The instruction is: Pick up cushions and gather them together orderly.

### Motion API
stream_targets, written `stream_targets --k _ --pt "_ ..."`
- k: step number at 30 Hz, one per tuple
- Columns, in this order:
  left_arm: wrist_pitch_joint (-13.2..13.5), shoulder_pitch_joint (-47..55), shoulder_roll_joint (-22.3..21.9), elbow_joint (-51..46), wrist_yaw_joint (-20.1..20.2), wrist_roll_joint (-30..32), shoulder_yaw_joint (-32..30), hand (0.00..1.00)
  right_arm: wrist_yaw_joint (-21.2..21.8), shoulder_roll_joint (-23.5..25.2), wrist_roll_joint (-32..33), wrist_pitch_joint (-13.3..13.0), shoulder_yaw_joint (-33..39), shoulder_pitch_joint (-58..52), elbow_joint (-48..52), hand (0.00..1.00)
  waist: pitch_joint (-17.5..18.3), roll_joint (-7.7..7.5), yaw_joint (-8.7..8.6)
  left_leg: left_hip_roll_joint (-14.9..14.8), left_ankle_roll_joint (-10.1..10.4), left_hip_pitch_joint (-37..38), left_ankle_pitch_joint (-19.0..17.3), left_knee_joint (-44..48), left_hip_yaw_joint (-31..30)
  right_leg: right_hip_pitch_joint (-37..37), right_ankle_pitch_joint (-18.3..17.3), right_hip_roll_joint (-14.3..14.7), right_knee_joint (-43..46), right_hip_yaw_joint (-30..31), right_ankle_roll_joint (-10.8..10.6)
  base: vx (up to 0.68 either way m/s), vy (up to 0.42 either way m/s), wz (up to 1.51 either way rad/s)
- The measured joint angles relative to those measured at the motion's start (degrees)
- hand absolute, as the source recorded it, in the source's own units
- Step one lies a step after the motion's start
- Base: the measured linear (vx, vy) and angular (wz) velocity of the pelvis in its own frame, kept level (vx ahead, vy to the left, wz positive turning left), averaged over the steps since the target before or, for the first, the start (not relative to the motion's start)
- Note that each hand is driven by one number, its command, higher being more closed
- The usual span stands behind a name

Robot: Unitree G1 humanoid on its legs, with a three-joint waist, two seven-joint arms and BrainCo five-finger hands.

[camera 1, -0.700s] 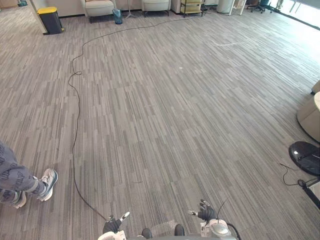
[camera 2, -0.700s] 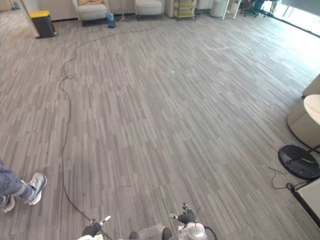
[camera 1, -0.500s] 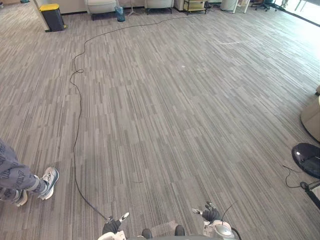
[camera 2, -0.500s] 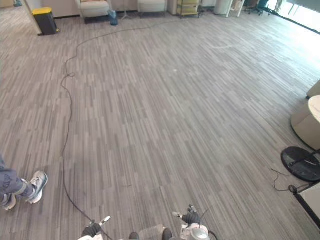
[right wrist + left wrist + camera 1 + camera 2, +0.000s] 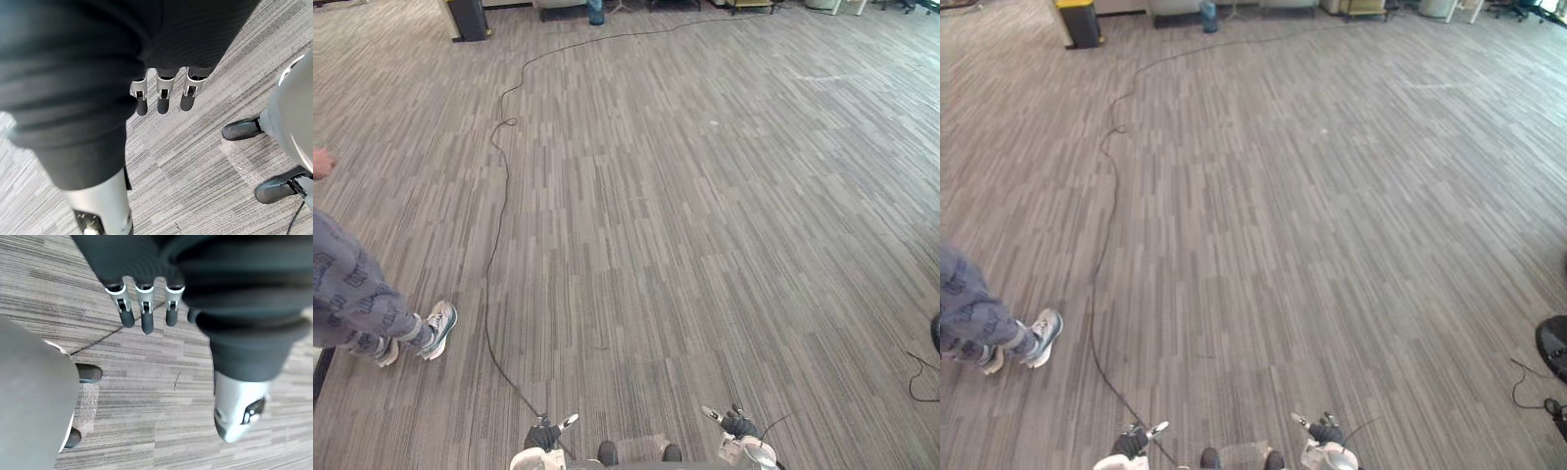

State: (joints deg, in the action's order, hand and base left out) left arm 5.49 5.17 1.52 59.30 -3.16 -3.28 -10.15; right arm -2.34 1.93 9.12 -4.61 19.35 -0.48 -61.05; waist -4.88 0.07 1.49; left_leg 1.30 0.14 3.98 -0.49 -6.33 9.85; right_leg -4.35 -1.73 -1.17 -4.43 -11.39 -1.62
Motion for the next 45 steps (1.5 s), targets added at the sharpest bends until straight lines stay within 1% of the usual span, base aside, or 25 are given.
stream_targets --k 2,10,18,20,23,25,26,27,28,29,30,31,32,33,34,35,36,37,38,39,40,42,43,44,45 --pt "0.00 -0.09 0.11 0.01 0.00 1.06 0.13 0.00 0.05 -0.21 0.05 0.00 0.11 0.65 -1.08 0.00 -0.02 -0.10 -0.02 0.32 0.00 0.01 0.00 0.00 -0.83 -0.38 -0.04 -0.26 -0.25 -0.56 -0.07 0.00 0.012 0.16" --pt "-0.03 -0.76 0.33 1.17 0.01 1.05 0.18 0.00 0.10 -0.60 2.25 -0.01 0.22 0.72 -1.66 0.00 -0.06 -0.26 -0.05 1.15 -0.26 -0.07 0.17 -0.01 -3.45 -1.37 -0.58 -0.94 -0.50 -2.96 -0.48 -0.02 0.005 0.18" --pt "-0.12 -1.28 1.24 1.51 0.01 1.00 1.83 0.00 0.07 -0.93 2.23 -0.01 0.21 1.35 -2.92 0.00 -0.48 -0.80 -0.22 1.87 -0.65 -0.74 0.44 0.00 -7.16 -1.71 -1.99 -1.60 0.37 -6.30 -0.62 0.00 -0.003 0.24" --pt "-0.18 -1.35 1.54 1.48 0.00 0.95 2.26 0.00 0.00 -1.02 2.24 -0.02 0.24 1.69 -2.90 0.00 -1.05 -0.79 -0.79 2.13 -0.73 -0.92 0.50 0.00 -8.30 -1.62 -2.98 -1.80 1.41 -7.52 -0.81 0.03 -0.008 0.32" --pt "-0.37 -1.40 1.54 1.13 -0.01 0.92 2.06 0.00 -0.03 -0.90 2.24 -0.04 0.75 1.75 -2.80 0.00 -1.37 -0.96 -0.81 2.30 -0.55 -0.96 0.36 0.38 -9.20 -0.89 -5.49 -2.62 4.74 -8.83 -0.77 0.05 -0.002 0.25" --pt "-0.85 -1.31 1.50 -0.16 0.03 0.79 0.36 0.00 -0.03 -0.67 2.27 -0.08 0.73 1.84 -2.26 0.00 -2.39 -1.33 -0.67 2.45 -0.50 -1.56 -1.14 2.73 -9.17 -0.40 -7.38 -3.51 7.79 -9.00 -0.75 0.04 0.006 0.09" --pt "-0.87 -1.27 1.14 -1.58 0.00 0.24 -1.15 0.00 -0.04 0.00 2.36 -0.08 0.73 1.78 -0.81 0.00 -3.56 -1.99 -0.32 2.65 -0.18 -5.11 -4.82 11.03 -7.92 0.01 -8.68 -4.41 10.13 -9.14 -0.54 0.03 0.003 0.04" --pt "-0.89 -1.21 1.06 -2.14 0.00 -0.08 -1.88 0.00 -0.05 0.26 2.44 -0.09 0.73 1.78 -0.43 0.00 -3.72 -2.09 -0.11 2.61 0.08 -6.74 -6.03 14.62 -6.97 0.37 -9.14 -4.67 10.87 -9.15 -0.54 0.03 -0.010 0.09" --pt "-0.94 -1.23 0.82 -3.43 -0.02 -1.17 -2.99 0.00 -0.08 0.38 2.83 -0.09 0.64 1.73 0.02 0.00 -4.30 -2.20 0.04 1.87 0.46 -11.61 -8.29 25.25 -4.03 0.61 -10.18 -4.98 12.19 -9.44 -0.09 0.01 -0.009 0.13" --pt "-0.94 -1.27 0.33 -4.50 -0.02 -1.56 -4.15 0.00 -0.15 0.27 2.85 -0.06 0.60 1.51 0.62 0.00 -4.85 -2.12 0.35 0.88 1.16 -15.17 -8.99 32.24 -1.87 0.13 -10.91 -5.11 12.35 -9.63 0.33 0.01 -0.006 0.11" --pt "-0.92 -1.41 0.04 -4.95 -0.02 -1.74 -4.41 0.00 -0.21 0.28 2.85 -0.02 0.52 1.59 1.09 0.00 -5.07 -2.27 0.46 0.28 1.15 -16.42 -9.59 35.05 -0.85 0.03 -11.22 -5.29 12.42 -9.70 0.76 0.01 0.054 -0.06" --pt "-0.72 -1.62 -0.22 -5.88 -0.08 -3.05 -4.62 0.00 -0.44 0.35 2.85 0.00 0.12 1.09 1.83 0.00 -5.32 -1.53 1.51 -2.27 0.41 -18.90 -11.68 40.58 2.03 -0.58 -11.79 -5.06 12.61 -9.74 0.82 0.05 0.080 -0.07" --pt "-0.79 -1.68 -0.26 -5.87 -0.07 -3.61 -4.46 0.00 -0.65 -0.10 2.85 0.11 0.17 0.66 1.82 0.00 -5.45 -1.38 1.68 -4.85 -0.11 -20.34 -13.50 41.20 4.58 -1.48 -12.73 -5.15 12.92 -9.88 0.51 0.11 0.124 -0.06" --pt "-0.77 -1.68 -0.33 -5.89 -0.07 -3.67 -4.45 0.00 -0.74 -0.21 2.85 0.11 0.18 0.59 1.82 0.00 -5.42 -1.25 1.69 -5.55 -0.07 -20.62 -13.70 40.38 5.07 -1.79 -13.03 -5.25 12.92 -9.89 0.17 0.15 0.113 0.02" --pt "-0.77 -1.64 -0.58 -6.00 -0.11 -3.84 -4.46 0.00 -1.00 -0.33 2.85 0.13 0.17 0.62 1.95 0.00 -5.21 -0.97 1.72 -6.65 0.18 -21.39 -13.35 36.12 5.65 -2.26 -13.80 -5.90 12.93 -9.58 -0.64 0.25 0.223 -0.07" --pt "-0.77 -1.65 -0.56 -6.18 -0.16 -3.88 -4.45 0.00 -1.05 -0.29 2.84 0.13 0.15 0.64 2.25 0.00 -5.12 -0.89 1.77 -6.92 0.47 -22.19 -11.38 30.66 5.49 -2.42 -14.50 -6.75 12.96 -9.17 -1.66 0.31 0.290 -0.14" --pt "-0.73 -1.58 -0.58 -6.44 -0.19 -3.87 -4.39 0.00 -1.08 -0.28 2.84 0.15 0.14 0.57 2.22 0.00 -4.99 -1.08 1.91 -6.74 1.05 -22.44 -7.62 27.99 5.63 -2.49 -15.12 -7.65 13.03 -8.43 -2.65 0.33 0.303 -0.21" --pt "-0.78 -1.08 -0.50 -6.35 -0.30 -3.77 -4.10 0.00 -1.11 -0.30 2.72 0.28 0.14 0.35 1.96 0.00 -4.09 -1.75 2.12 -5.26 0.09 -21.88 -6.34 27.38 6.82 -2.01 -15.77 -9.21 13.01 -7.04 -3.62 0.34 0.248 -0.27" --pt "-0.79 -0.83 -0.22 -6.25 -0.39 -3.65 -3.91 0.00 -1.10 -0.24 2.69 0.47 0.15 0.38 1.72 0.00 -2.94 -2.19 2.17 -4.49 -0.04 -22.03 -7.95 27.35 7.99 -1.73 -15.91 -10.21 13.21 -6.13 -3.38 0.43 0.215 -0.38" --pt "-0.84 -0.99 0.00 -6.23 -0.45 -3.50 -3.95 0.00 -1.05 0.39 2.63 0.74 0.22 0.25 1.66 0.00 -2.57 -2.86 2.41 -3.86 -1.20 -21.88 -9.21 28.11 9.91 -1.08 -15.66 -11.28 14.45 -3.30 -3.13 0.47 0.212 -0.31" --pt "-0.86 -1.13 0.07 -6.24 -0.49 -3.49 -3.94 0.00 -1.02 0.90 2.48 0.73 0.24 0.23 1.92 0.00 -2.39 -3.05 2.50 -3.22 -2.10 -21.36 -10.36 28.71 10.54 -0.71 -15.36 -12.12 16.41 -1.45 -3.38 0.50 0.220 -0.27" --pt "-0.90 -1.59 0.05 -6.20 -0.53 -3.48 -3.11 0.00 -0.91 1.52 2.20 0.76 0.35 -0.11 2.20 0.00 -2.33 -3.31 2.49 -1.92 -3.24 -18.45 -11.65 28.14 11.48 0.86 -14.02 -13.90 23.16 1.21 -5.15 0.43 0.214 -0.10" --pt "-0.85 -1.89 -0.08 -6.23 -0.48 -3.49 -1.09 0.00 -0.71 1.77 2.22 0.79 0.72 -0.94 3.58 0.00 -2.37 -2.98 2.32 -1.29 -3.25 -14.69 -12.72 26.08 11.51 5.08 -10.99 -14.89 35.74 3.45 -5.94 0.44 0.207 -0.09" --pt "-0.87 -2.23 0.04 -5.84 -0.44 -3.51 0.26 0.00 -0.69 1.89 2.23 0.64 0.69 -0.97 4.57 0.00 -2.59 -3.00 2.02 -1.23 -3.10 -11.17 -13.69 24.06 11.49 9.82 -6.53 -15.23 47.23 5.28 -5.48 0.49 0.196 -0.07" --pt "-0.96 -2.82 0.17 -5.17 -0.42 -3.49 1.11 0.00 -0.54 1.88 2.23 0.66 0.68 -1.02 5.30 0.00 -2.91 -3.17 1.71 -1.14 -3.01 -7.61 -14.22 22.62 11.33 13.43 -5.04 -15.34 56.87 6.11 -5.15 0.39 0.121 -0.04"
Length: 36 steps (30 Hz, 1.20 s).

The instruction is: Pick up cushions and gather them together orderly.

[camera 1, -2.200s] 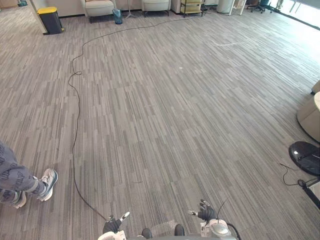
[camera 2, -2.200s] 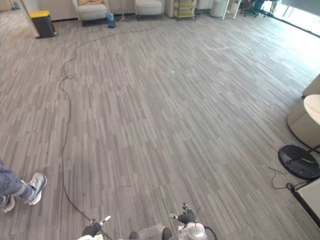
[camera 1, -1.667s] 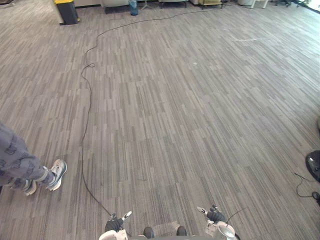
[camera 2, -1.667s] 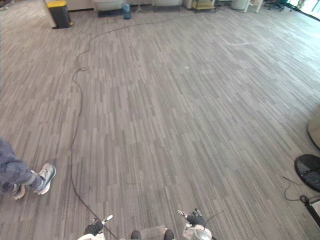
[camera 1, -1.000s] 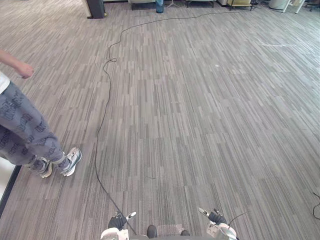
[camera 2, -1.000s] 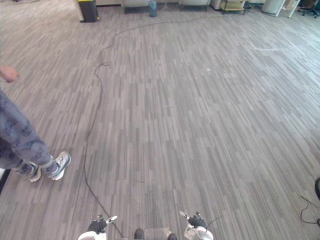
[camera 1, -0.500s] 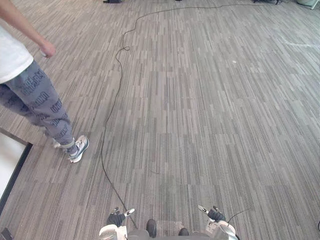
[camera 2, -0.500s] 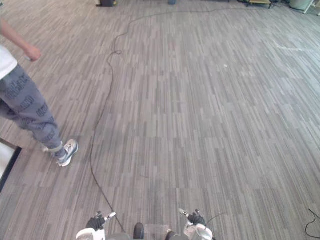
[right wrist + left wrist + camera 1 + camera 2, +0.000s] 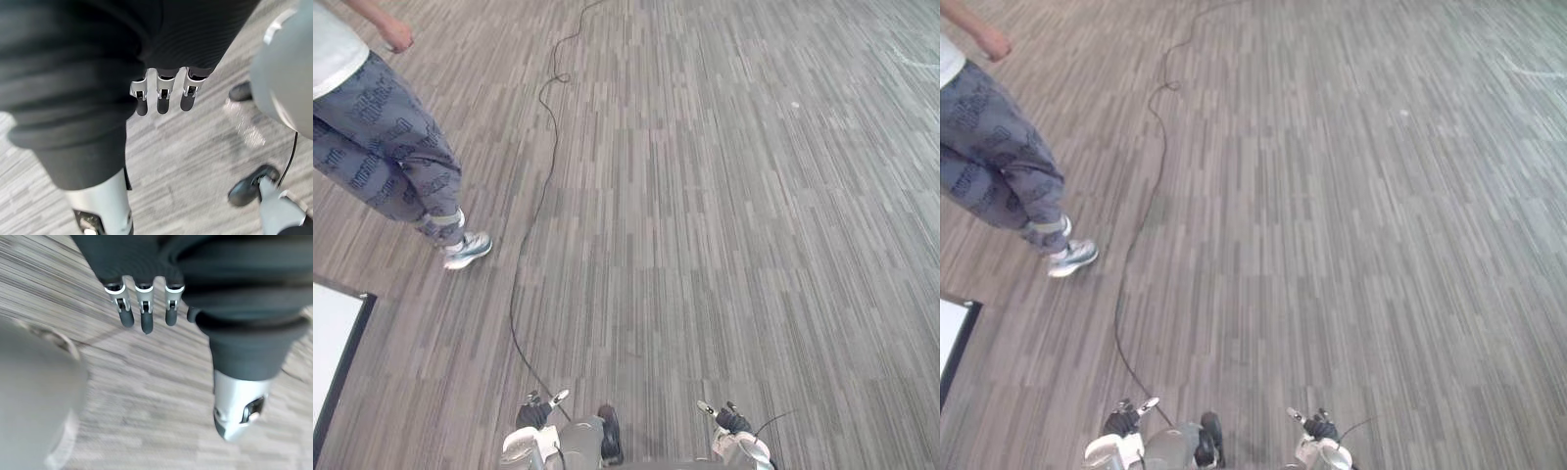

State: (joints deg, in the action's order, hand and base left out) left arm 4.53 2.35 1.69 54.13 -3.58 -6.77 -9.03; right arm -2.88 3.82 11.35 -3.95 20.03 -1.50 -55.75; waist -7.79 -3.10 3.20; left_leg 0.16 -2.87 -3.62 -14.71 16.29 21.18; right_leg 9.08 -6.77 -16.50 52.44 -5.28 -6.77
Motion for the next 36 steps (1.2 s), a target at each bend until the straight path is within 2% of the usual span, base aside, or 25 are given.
stream_targets --k 3,5,7,9,10,11,12,13,15,16,17,19,20,22,23,26,27,28,29,30,32,33,34,35,36 --pt "-0.15 -0.96 -0.88 0.98 0.01 0.07 0.85 0.00 0.07 -0.19 -0.04 -0.31 -0.01 -0.28 1.62 0.00 -0.38 0.56 -0.82 -0.58 0.85 9.61 -0.79 -6.28 0.16 8.28 -2.83 0.92 11.49 -3.81 3.06 0.40 0.037 -0.18" --pt "-0.19 -2.79 -0.89 3.08 0.11 0.08 1.11 0.00 0.18 -0.56 -0.05 -0.73 0.01 0.67 2.19 0.00 -0.77 0.71 -1.81 -1.82 1.43 14.19 -1.13 -9.27 0.45 13.64 -6.98 2.59 6.26 -9.59 4.67 0.39 -0.050 0.00" --pt "-0.22 -3.86 -0.96 4.43 0.14 0.23 1.12 0.00 0.36 -1.52 -0.04 -0.84 -0.02 2.12 1.08 0.00 -1.20 1.34 -3.43 -3.35 1.42 16.44 -1.14 -10.63 0.05 16.40 -7.16 4.71 -5.67 -13.89 5.69 0.48 -0.128 0.22" --pt "-0.18 -4.92 -0.10 5.11 0.32 1.17 1.60 0.00 0.40 -2.59 -0.05 -0.93 -0.03 3.00 -1.16 0.00 -2.08 0.89 -4.27 -3.19 1.45 19.36 -1.14 -12.76 -2.71 16.20 2.00 8.67 -30.69 -12.95 4.84 0.50 -0.179 0.46" --pt "-0.19 -4.92 0.19 5.12 0.36 1.40 1.67 0.00 0.39 -2.68 -0.06 -0.91 -0.04 2.68 -1.98 0.00 -2.43 0.22 -4.33 -2.51 1.47 20.77 -1.15 -13.21 -3.81 15.57 4.75 8.98 -34.62 -11.65 5.50 0.54 -0.225 0.37" --pt "-0.18 -5.28 -0.78 5.79 0.31 2.24 1.22 0.00 0.43 -4.60 -0.12 -0.74 0.06 3.06 -2.91 0.00 -3.45 2.82 -4.37 -4.33 2.58 23.30 -1.55 -13.20 -6.69 14.68 7.52 11.05 -31.59 -10.66 8.82 0.54 -0.221 0.12" --pt "-0.10 -5.22 -0.96 6.00 0.46 2.29 1.02 0.00 0.45 -5.09 -0.12 -0.76 0.12 3.17 -3.05 0.00 -3.45 3.57 -4.21 -4.99 3.39 23.37 -1.09 -12.77 -7.14 14.73 6.32 11.26 -30.82 -10.79 9.21 0.62 -0.282 -0.07" --pt "-0.16 -4.54 -1.85 6.20 0.45 2.60 -0.08 0.00 0.54 -5.88 -0.12 -0.75 0.70 3.40 -3.30 0.00 -3.53 5.84 -4.17 -7.28 5.44 21.24 0.11 -5.41 -9.72 14.36 1.83 12.78 -27.98 -11.22 9.79 0.52 -0.259 -0.08" --pt "-0.18 -4.56 -2.36 6.04 0.43 2.75 -2.26 0.00 0.55 -5.81 -0.10 -0.72 0.82 3.26 -3.19 0.00 -4.20 6.34 -4.36 -9.79 9.39 15.17 2.83 10.04 -12.18 11.37 -0.78 13.74 -28.43 -11.82 10.03 0.48 -0.247 0.06" --pt "-0.28 -4.48 -2.97 4.83 0.44 2.75 -3.53 0.00 0.42 -5.90 -0.09 -0.55 0.51 2.77 -3.06 0.00 -4.65 6.83 -4.24 -12.57 13.67 7.33 8.70 28.49 -15.10 6.76 -2.08 15.50 -30.20 -11.87 10.68 0.54 -0.183 -0.07" --pt "-0.22 -3.31 -3.39 3.57 0.47 2.73 -3.63 0.00 0.26 -5.76 -0.08 -0.43 -0.83 2.47 -2.75 0.00 -5.18 6.20 -3.46 -14.28 13.53 2.86 7.63 39.14 -14.63 2.25 -3.68 16.53 -31.38 -11.41 11.80 0.54 -0.136 -0.18" --pt "-0.12 -3.20 -3.14 1.51 0.51 2.70 -3.53 0.00 0.23 -4.91 -0.02 -0.26 -2.87 2.59 -2.04 0.00 -5.95 4.83 -2.66 -14.82 11.76 -1.61 5.08 43.85 -13.03 -2.70 -5.94 16.93 -33.19 -10.51 12.82 0.58 -0.092 -0.29" --pt "0.18 -3.27 -2.92 -0.50 0.47 2.50 -3.54 0.00 0.15 -3.55 0.02 -0.19 -4.62 2.80 -1.32 0.00 -5.69 3.16 -2.15 -14.70 9.26 -7.67 3.05 42.33 -9.83 -7.32 -7.20 16.93 -36.11 -8.88 12.62 0.60 -0.087 -0.45" --pt "0.24 -3.38 -3.03 -1.86 0.46 2.08 -3.53 0.00 0.18 -3.09 0.04 -0.10 -5.22 3.28 -1.35 0.00 -5.38 2.67 -0.93 -14.56 7.68 -11.76 1.45 36.15 -6.91 -10.61 -7.06 16.84 -38.63 -6.83 11.31 0.45 -0.011 -0.67" --pt "0.33 -3.50 -3.38 -2.32 0.41 1.52 -3.55 0.00 0.07 -1.92 0.12 -0.10 -4.85 3.77 -1.36 0.00 -5.25 2.40 0.17 -13.69 7.55 -13.51 1.31 25.81 -5.43 -13.46 -7.51 16.44 -40.88 -4.67 10.42 0.55 0.080 -0.76" --pt "0.36 -3.18 -4.29 -2.70 0.27 0.42 -3.54 0.00 -0.28 -1.58 0.55 -0.12 -3.87 3.73 -1.37 0.00 -4.37 2.87 0.73 -8.72 8.20 -14.91 7.48 0.49 -8.43 -18.96 -10.22 14.13 -45.08 -0.76 7.24 0.66 0.218 -0.71" --pt "0.47 -2.94 -4.20 -2.83 0.14 0.39 -3.54 0.00 -0.39 -1.65 0.54 -0.11 -3.87 3.60 -1.45 0.00 -3.65 2.27 1.24 -7.73 8.51 -15.03 11.40 -0.22 -9.84 -19.63 -11.26 12.95 -45.54 0.83 6.44 0.67 0.290 -0.88" --pt "0.67 -2.41 -3.64 -2.79 0.10 0.42 -3.49 0.00 -0.50 -0.85 0.54 -0.09 -3.82 2.79 -1.54 0.00 -1.20 0.78 1.52 -5.37 6.17 -15.47 13.69 0.67 -10.04 -20.03 -11.53 11.03 -46.18 3.49 6.19 0.57 0.230 -0.67" --pt "0.67 -2.41 -3.34 -2.78 0.05 0.42 -3.46 0.00 -0.50 -0.46 0.54 -0.09 -3.82 2.67 -1.47 0.00 -0.92 0.08 1.44 -5.06 5.66 -15.65 12.68 1.45 -9.33 -19.83 -11.19 10.36 -46.05 3.95 6.40 0.86 0.358 -0.74" --pt "0.67 -2.51 -2.86 -2.89 -0.06 0.50 -3.48 0.00 -0.16 -0.08 0.48 0.06 -3.34 2.30 -1.46 0.00 -0.49 -1.22 1.58 -5.33 3.75 -14.79 9.29 6.60 -6.40 -18.93 -8.22 8.32 -41.79 7.21 3.70 0.56 0.246 -0.45" --pt "0.20 -2.35 -2.50 -2.44 -0.02 0.56 -3.24 0.00 -0.02 0.21 0.45 -0.05 -3.30 1.44 -1.23 0.00 -0.12 -2.09 1.70 -4.65 2.50 -11.25 7.76 6.94 -4.22 -17.13 -5.75 7.43 -34.05 8.40 1.84 0.56 0.264 -0.59" --pt "0.10 -2.26 -2.43 -2.06 -0.04 0.57 -2.66 0.00 0.10 0.18 0.34 -0.23 -3.34 1.09 -0.97 0.00 -0.05 -2.15 1.96 -4.58 1.93 -8.20 6.89 5.91 -2.97 -13.33 -3.38 7.10 -24.77 8.91 0.61 0.67 0.287 -0.90" --pt "0.06 -2.20 -2.46 -1.28 -0.06 0.58 -1.66 0.00 0.37 -0.11 0.00 -0.26 -3.54 0.80 -0.56 0.00 -0.57 -1.40 1.98 -4.44 1.79 -2.93 5.02 3.69 -1.91 -6.19 3.51 6.71 -7.56 9.05 -2.36 0.52 0.179 -0.84" --pt "-0.14 -3.02 -2.48 -0.08 -0.08 0.59 0.31 0.00 0.58 -0.16 -0.06 -0.21 -4.00 -0.06 0.14 0.00 -1.05 -0.79 0.91 -4.19 1.96 2.56 2.94 1.72 -1.19 0.06 2.78 6.44 6.41 7.39 -1.69 0.63 0.207 -0.61" --pt "-0.23 -3.10 -2.51 0.39 -0.10 0.58 1.03 0.00 0.58 -0.21 -0.10 -0.19 -4.11 -0.23 1.16 0.00 -1.19 -0.58 0.40 -4.13 1.85 4.59 2.56 0.87 -0.84 2.08 1.61 6.11 9.77 5.97 -0.76 0.51 0.138 -0.41"
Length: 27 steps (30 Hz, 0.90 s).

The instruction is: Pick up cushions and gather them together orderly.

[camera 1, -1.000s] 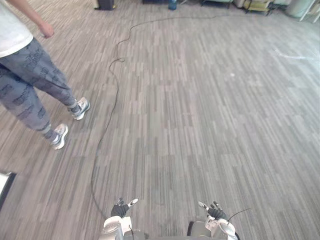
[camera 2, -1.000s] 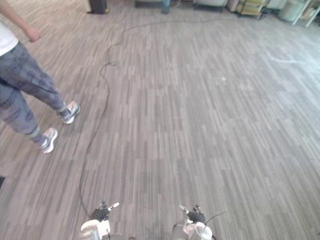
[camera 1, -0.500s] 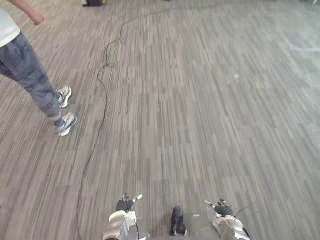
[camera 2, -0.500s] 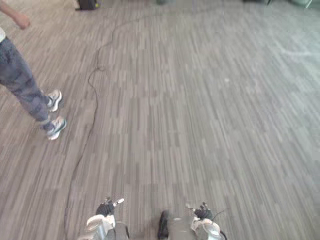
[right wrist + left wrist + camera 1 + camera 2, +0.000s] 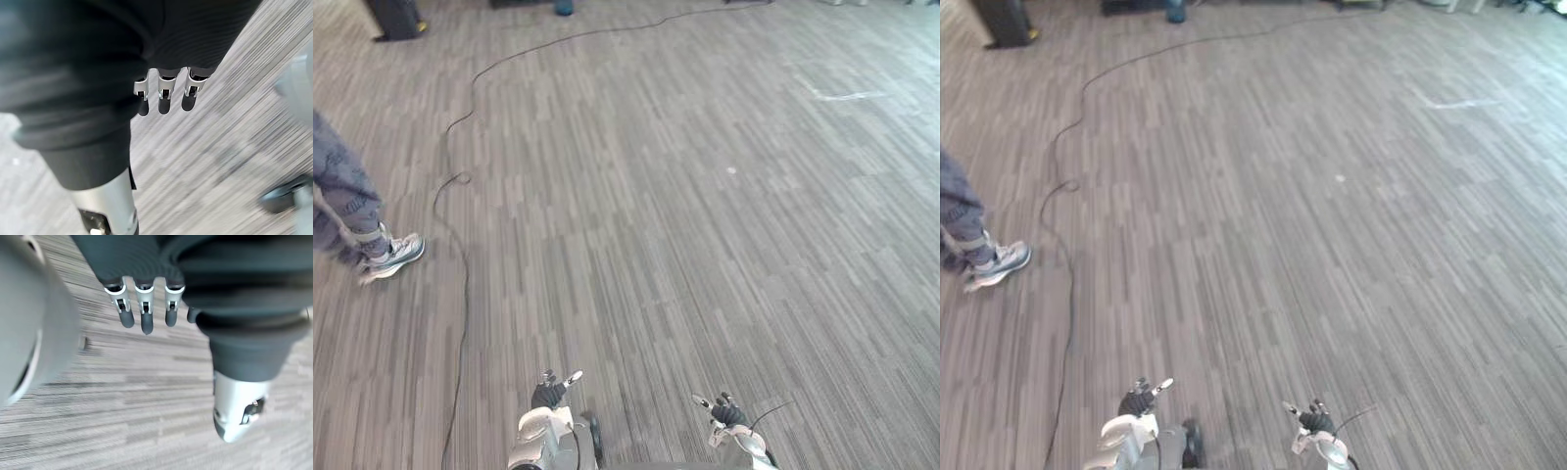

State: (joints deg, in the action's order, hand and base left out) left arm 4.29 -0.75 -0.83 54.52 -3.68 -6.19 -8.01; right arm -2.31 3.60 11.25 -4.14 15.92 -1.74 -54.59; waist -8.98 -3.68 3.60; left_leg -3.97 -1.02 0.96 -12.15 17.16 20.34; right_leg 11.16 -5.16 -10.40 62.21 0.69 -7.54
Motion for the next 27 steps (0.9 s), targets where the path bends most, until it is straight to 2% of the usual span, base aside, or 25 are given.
stream_targets --k 1,3,4,5,6,7,8,9,10,11,12,13,14,15,16,17,18,20,21,22,23,24,25,26,27 --pt "-0.15 -0.46 -0.20 1.18 -0.03 -0.03 0.63 0.00 -0.04 -0.08 0.02 -0.17 -0.31 -0.02 1.67 0.00 -0.62 0.76 -0.67 -0.01 -0.07 5.28 -0.16 -2.93 1.86 4.35 -2.73 -0.80 3.10 -4.45 2.35 0.51 0.116 -0.51" --pt "-0.15 -0.94 -0.34 1.32 -0.08 -0.03 0.55 0.00 0.06 0.04 0.00 -0.67 -0.39 0.05 2.43 0.00 -0.79 0.77 -0.95 -0.13 0.19 11.19 -0.37 -6.48 3.34 9.68 -5.43 -1.13 1.33 -10.39 3.77 0.55 0.068 -0.47" --pt "-0.01 -1.60 -0.30 1.66 -0.02 -0.03 0.47 0.00 0.07 -0.03 -0.01 -1.17 -0.13 0.24 2.69 0.00 -0.96 0.51 -1.56 -0.18 0.21 14.10 -0.59 -8.40 3.67 12.83 -6.80 -1.13 -4.36 -14.42 4.97 0.52 -0.017 -0.05" --pt "0.04 -2.22 -0.30 2.66 0.05 -0.01 0.50 0.00 0.07 -0.22 0.00 -1.41 0.53 0.74 2.60 0.00 -1.05 0.44 -2.50 -0.23 0.21 16.67 -0.59 -10.12 3.60 14.49 -6.65 -1.06 -13.65 -17.90 5.93 0.64 -0.090 0.10" --pt "0.10 -2.46 -0.31 2.95 0.09 0.01 0.52 0.00 0.07 -0.28 0.01 -1.50 0.91 0.94 2.50 0.00 -1.07 0.44 -2.96 -0.23 0.21 17.43 -0.59 -10.76 3.42 15.04 -6.08 -0.89 -17.99 -18.73 6.29 0.56 -0.167 0.43" --pt "0.15 -2.06 -0.06 3.87 0.18 0.04 0.67 0.00 0.06 -0.53 -0.01 -1.82 1.41 1.30 1.79 0.00 -1.25 0.09 -3.82 0.36 0.27 19.27 -0.63 -12.43 1.70 14.67 -1.99 0.06 -31.72 -18.51 5.95 0.58 -0.196 0.53" --pt "0.20 -1.96 0.09 4.06 0.31 0.44 0.61 0.00 0.06 -0.62 -0.02 -1.90 1.55 0.83 1.14 0.00 -1.34 -0.84 -4.42 2.00 0.35 20.83 -0.69 -13.33 -0.19 13.82 0.30 0.13 -38.69 -17.69 5.59 0.51 -0.181 0.49" --pt "0.26 -1.84 -0.08 5.00 0.45 1.05 0.00 0.00 0.19 -1.36 -0.05 -1.90 1.96 0.94 0.75 0.00 -2.13 -0.72 -4.39 1.86 0.49 23.80 -0.78 -14.11 -2.28 13.71 6.20 1.10 -37.18 -15.92 11.71 0.64 -0.226 0.00" --pt "0.15 -1.08 -1.72 5.92 0.49 1.76 -1.46 0.00 0.17 -3.15 -0.13 -1.90 1.99 1.58 0.83 0.00 -2.22 2.78 -4.18 -0.88 1.68 24.34 -0.01 -12.30 -2.78 14.13 1.28 2.51 -33.00 -17.41 10.86 0.73 -0.285 -0.29" --pt "0.10 -0.50 -2.19 5.85 0.47 2.14 -2.28 0.00 0.09 -3.72 -0.11 -1.91 2.34 1.57 1.34 0.00 -2.48 4.39 -4.50 -3.26 3.10 21.81 0.82 -4.64 -4.28 13.75 -2.41 3.96 -30.53 -17.68 11.58 0.81 -0.363 -0.35" --pt "0.09 -0.72 -2.19 5.66 0.52 2.19 -2.42 0.00 0.08 -3.72 -0.07 -1.85 3.03 1.56 1.51 0.00 -2.87 5.02 -4.68 -5.45 6.27 17.91 2.85 5.17 -6.17 12.54 -4.50 5.38 -30.30 -17.77 11.85 0.45 -0.230 -0.19" --pt "0.08 -0.80 -2.24 5.52 0.52 2.19 -2.66 0.00 0.05 -3.72 -0.05 -1.85 3.15 1.56 1.54 0.00 -2.99 5.30 -4.65 -6.48 8.14 15.71 4.84 10.43 -7.38 11.73 -5.22 6.28 -30.53 -17.51 11.91 0.57 -0.220 -0.39" --pt "0.11 -0.65 -2.47 4.20 0.52 2.14 -4.34 0.00 -0.04 -3.72 0.00 -1.87 2.76 1.66 1.79 0.00 -3.37 6.48 -4.26 -9.48 12.95 7.93 11.18 27.27 -11.56 8.35 -6.84 9.51 -32.58 -16.29 12.60 0.57 -0.131 -0.76" --pt "0.11 -0.62 -2.31 3.32 0.55 1.91 -4.81 0.00 -0.05 -3.59 0.12 -1.86 1.28 2.01 1.67 0.00 -4.43 6.43 -3.81 -11.51 12.40 2.20 8.49 40.04 -11.38 4.00 -8.10 11.97 -34.42 -14.86 14.65 0.68 -0.142 -0.83" --pt "0.20 -0.72 -2.21 2.88 0.55 1.90 -5.02 0.00 -0.07 -3.43 0.13 -1.86 0.62 2.00 1.53 0.00 -4.70 6.14 -3.51 -11.57 11.83 0.26 7.04 42.74 -11.35 2.26 -8.76 12.43 -35.00 -14.32 15.32 0.56 -0.076 -0.77" --pt "0.42 -0.79 -2.10 1.28 0.52 1.57 -5.07 0.00 -0.07 -3.00 0.17 -1.80 -1.17 2.19 1.22 0.00 -5.14 4.96 -3.42 -11.02 9.75 -5.19 3.00 45.75 -11.12 -3.14 -9.97 13.31 -37.88 -12.61 15.78 0.44 -0.047 -0.45" --pt "0.44 -0.76 -2.13 0.74 0.53 1.51 -5.01 0.00 -0.07 -2.94 0.26 -1.78 -1.87 1.99 1.22 0.00 -5.06 4.64 -3.24 -10.94 8.80 -7.10 1.79 45.36 -10.45 -4.96 -10.13 13.45 -39.26 -12.06 15.77 0.53 -0.035 -0.68" --pt "0.85 -0.67 -2.18 -1.75 0.49 0.82 -5.10 0.00 -0.06 -1.58 1.26 -1.45 -3.81 1.77 0.94 0.00 -4.53 3.16 -1.72 -10.43 5.73 -15.04 -1.83 34.13 -5.08 -12.47 -10.15 13.58 -45.39 -6.61 14.06 0.53 0.016 -0.97" --pt "1.05 -0.64 -2.26 -1.99 0.47 0.54 -5.21 0.00 -0.05 -1.32 1.27 -1.44 -3.76 1.76 0.94 0.00 -4.45 3.01 -1.39 -10.19 5.51 -15.48 -1.96 30.82 -4.63 -13.55 -10.20 13.59 -46.19 -5.45 13.66 0.61 0.079 -1.28" --pt "1.54 -0.64 -2.49 -2.06 0.51 -0.07 -5.49 0.00 -0.06 -0.67 1.26 -1.24 -3.73 1.79 0.74 0.00 -4.22 3.32 -0.48 -8.63 5.59 -17.51 -1.81 19.55 -5.50 -17.07 -11.03 13.38 -48.29 -1.80 12.20 0.79 0.214 -1.31" --pt "1.57 -0.51 -2.50 -2.05 0.42 -0.26 -5.70 0.00 -0.06 -0.20 1.25 -1.12 -3.64 1.62 0.35 0.00 -3.74 3.58 -0.10 -7.24 6.69 -18.22 -0.63 10.30 -7.72 -19.54 -12.29 12.82 -49.82 1.06 10.64 0.67 0.196 -1.33" --pt "1.58 -0.29 -2.50 -2.09 0.37 -0.27 -5.69 0.00 -0.06 -0.11 1.19 -1.11 -3.70 1.72 -0.06 0.00 -3.48 3.54 0.06 -6.78 6.92 -18.36 0.05 7.46 -8.67 -20.25 -13.04 12.40 -50.24 1.97 10.42 0.81 0.378 -1.27" --pt "1.65 0.16 -2.17 -2.01 0.26 -0.25 -5.68 0.00 -0.06 0.35 1.07 -0.94 -3.82 1.18 -0.70 0.00 -2.06 2.71 0.39 -5.01 6.82 -18.68 5.22 4.95 -10.88 -21.97 -15.88 10.51 -50.21 5.00 8.96 0.76 0.385 -1.22" --pt "1.60 0.92 -1.70 -1.75 0.28 -0.18 -5.89 0.00 0.12 0.40 1.01 -0.68 -4.74 -0.13 -1.50 0.00 0.49 1.29 0.35 -3.16 5.28 -18.22 5.54 7.00 -9.51 -21.44 -17.00 8.29 -47.53 7.04 7.14 0.91 0.454 -1.27" --pt "1.54 0.88 -1.42 -1.13 0.25 -0.16 -6.69 0.00 0.12 0.44 0.92 -0.57 -4.92 -0.64 -1.08 0.00 1.64 0.11 0.18 -2.69 4.01 -17.50 3.50 8.25 -7.09 -19.31 -16.92 6.58 -42.67 7.39 6.25 0.63 0.296 -0.86"
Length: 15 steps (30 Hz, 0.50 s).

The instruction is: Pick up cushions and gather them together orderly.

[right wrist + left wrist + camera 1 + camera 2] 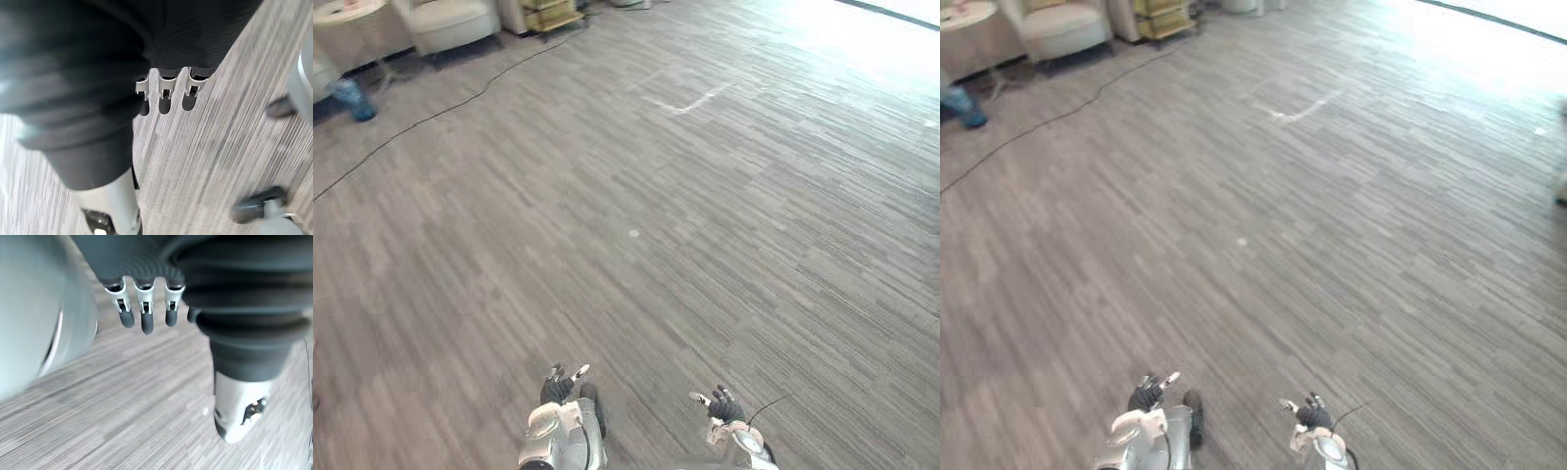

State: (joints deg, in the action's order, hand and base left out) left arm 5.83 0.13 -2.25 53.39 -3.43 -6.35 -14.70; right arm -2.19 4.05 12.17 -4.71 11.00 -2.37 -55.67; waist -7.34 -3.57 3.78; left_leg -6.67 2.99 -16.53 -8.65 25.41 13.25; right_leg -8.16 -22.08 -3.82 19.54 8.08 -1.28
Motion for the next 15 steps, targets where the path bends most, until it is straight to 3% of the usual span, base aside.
stream_targets --k 1,2,3,4,5,6,8,9,10,11,12,13,14,15 --pt "-0.01 -0.03 0.21 0.20 -0.13 0.01 -0.12 0.00 -0.02 0.00 -0.04 -0.01 0.01 -0.04 0.07 0.00 0.14 -0.39 0.01 0.02 -0.42 0.66 -1.15 0.53 1.37 1.27 0.33 -0.61 3.19 0.18 -0.60 0.56 0.294 -0.90" --pt "0.03 -0.10 0.88 0.73 -0.15 0.01 -0.15 0.00 -0.10 -0.02 -0.28 0.02 0.06 -0.13 0.04 0.00 -0.03 -1.46 0.26 0.47 -1.85 4.14 -3.12 0.79 4.89 5.82 3.46 -1.61 15.33 0.95 -3.93 0.77 0.424 -1.24" --pt "-0.41 -0.36 1.42 2.03 -0.18 -0.19 -0.10 0.00 0.00 -0.50 -0.95 0.03 0.11 -0.03 0.03 0.00 -1.28 -0.60 -0.33 1.23 -3.34 11.36 -4.94 -1.81 6.83 12.63 11.33 -1.88 32.64 0.16 -7.14 0.62 0.350 -1.13" --pt "-0.51 -0.47 1.45 2.29 -0.19 -0.23 -0.10 0.00 0.05 -0.56 -0.92 0.09 0.15 -0.10 0.26 0.00 -1.36 -0.51 -0.48 1.35 -3.46 12.30 -5.01 -2.17 6.86 13.21 11.28 -1.92 34.05 -0.13 -7.12 0.58 0.290 -0.96" --pt "-1.30 -0.86 1.27 3.87 -0.22 -0.45 0.16 0.00 0.15 -0.78 -0.95 -0.41 0.12 0.08 1.33 0.00 -1.97 0.61 -1.05 1.51 -3.85 19.29 -5.23 -5.08 7.17 16.00 10.59 -2.02 41.43 -4.04 -6.38 0.42 0.187 -0.64" --pt "-1.29 -0.92 1.03 4.28 -0.22 -0.44 0.61 0.00 0.27 -0.81 -0.96 -0.50 0.06 -0.11 2.13 0.00 -1.86 1.11 -0.98 1.35 -3.85 22.99 -5.23 -7.05 8.59 18.50 9.73 -2.33 43.22 -7.65 -5.30 0.61 0.282 -0.80" --pt "-1.32 -1.41 0.99 4.75 -0.21 -0.42 0.96 0.00 0.69 -0.59 -1.01 -0.63 0.02 0.21 3.07 0.00 -1.71 1.49 -1.28 1.49 -3.85 28.73 -5.23 -10.82 10.62 24.69 7.74 -4.27 40.66 -17.10 -3.21 0.60 0.249 -0.46" --pt "-1.41 -1.83 0.99 4.97 -0.23 -0.42 1.31 0.00 0.99 -0.99 -1.00 -0.74 0.48 0.89 2.97 0.00 -1.95 1.76 -1.74 1.49 -3.85 31.96 -5.22 -13.70 10.67 27.21 6.43 -4.32 35.77 -22.31 -0.80 0.56 0.155 -0.17" --pt "-1.41 -1.95 1.07 5.18 -0.22 -0.42 1.60 0.00 1.11 -1.18 -1.02 -0.73 0.68 1.18 2.79 0.00 -2.05 1.82 -1.90 1.48 -3.85 32.96 -5.22 -14.52 10.58 27.97 6.24 -3.96 33.39 -23.99 -0.09 0.63 0.090 -0.08" --pt "-1.52 -2.38 1.31 5.96 -0.15 -0.39 2.91 0.00 1.19 -1.82 -1.00 -0.80 0.82 1.58 2.39 0.00 -2.26 1.90 -2.37 1.48 -3.85 35.27 -5.22 -15.91 9.94 29.80 7.12 -2.62 23.79 -26.99 1.47 0.62 0.011 0.07" --pt "-1.49 -2.43 1.69 6.59 0.00 -0.35 4.51 0.00 1.21 -2.09 -1.01 -1.01 1.31 2.03 2.16 0.00 -2.45 1.81 -3.46 1.84 -3.85 37.17 -5.22 -16.84 7.95 30.74 10.65 -0.58 13.73 -27.95 2.09 0.62 -0.027 0.15" --pt "-1.50 -2.48 1.97 7.08 0.10 -0.25 5.10 0.00 1.20 -2.14 -1.00 -1.03 1.53 2.20 1.95 0.00 -2.53 1.58 -3.84 2.21 -3.84 37.93 -5.22 -17.08 7.21 30.64 12.76 0.08 9.51 -27.71 2.43 0.64 -0.086 0.35" --pt "-1.55 -2.34 1.99 8.00 0.33 0.21 5.37 0.00 1.21 -2.43 -0.91 -1.02 2.41 1.96 0.75 0.00 -2.73 0.63 -4.43 3.96 -3.65 40.72 -5.28 -17.11 4.41 29.27 23.01 0.50 0.78 -26.01 6.60 0.79 -0.109 0.19" --pt "-1.65 -2.60 0.40 8.31 0.37 0.92 4.64 0.00 1.22 -4.21 -1.03 -0.99 3.50 2.86 0.76 0.00 -3.28 3.71 -4.47 2.07 -1.90 42.18 -4.32 -15.94 2.86 29.00 20.95 1.29 5.36 -26.66 9.81 0.66 -0.092 0.16"
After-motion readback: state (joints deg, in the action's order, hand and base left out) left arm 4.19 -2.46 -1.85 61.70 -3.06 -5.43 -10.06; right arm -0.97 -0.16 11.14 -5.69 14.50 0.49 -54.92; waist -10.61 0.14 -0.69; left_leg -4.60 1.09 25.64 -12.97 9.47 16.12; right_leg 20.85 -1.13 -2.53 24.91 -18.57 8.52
